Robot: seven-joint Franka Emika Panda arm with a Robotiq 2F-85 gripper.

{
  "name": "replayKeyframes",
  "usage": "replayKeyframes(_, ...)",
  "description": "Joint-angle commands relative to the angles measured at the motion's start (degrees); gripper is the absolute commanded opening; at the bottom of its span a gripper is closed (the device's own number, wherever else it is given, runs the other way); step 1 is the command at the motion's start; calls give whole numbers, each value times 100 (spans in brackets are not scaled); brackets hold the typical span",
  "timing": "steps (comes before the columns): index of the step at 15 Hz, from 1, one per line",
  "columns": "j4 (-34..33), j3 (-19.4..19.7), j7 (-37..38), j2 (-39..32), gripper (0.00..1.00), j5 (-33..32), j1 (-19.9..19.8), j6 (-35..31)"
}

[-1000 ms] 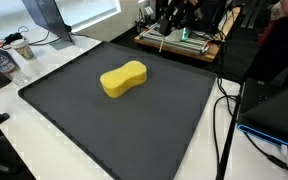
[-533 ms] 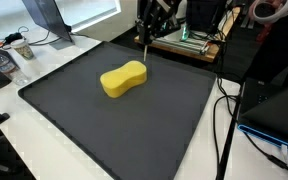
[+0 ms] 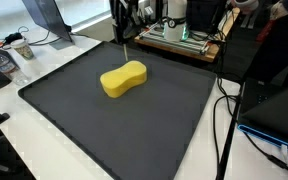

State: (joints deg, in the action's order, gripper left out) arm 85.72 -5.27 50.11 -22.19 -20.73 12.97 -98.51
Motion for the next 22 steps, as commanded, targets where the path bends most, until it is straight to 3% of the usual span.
replayKeyframes(1,216,174,-278,190,4,177,-99,-123)
replayKeyframes(5,749,288,-430,481,4,274,-276,-433)
replayKeyframes(14,3010,362,-436,1716,4,508,-645,-1429)
replayKeyframes(18,3777,321,-50,1998,4,87,-632,-1969)
replayKeyframes(19,3930,318,105,2013,4,25,-641,-2172)
replayKeyframes(20,3432,302,-174,1733,4,208,-666,-1788)
replayKeyframes(21,3531,297,-140,1750,16,194,-667,-1849)
replayKeyframes(22,3530,297,-141,1738,16,194,-665,-1849)
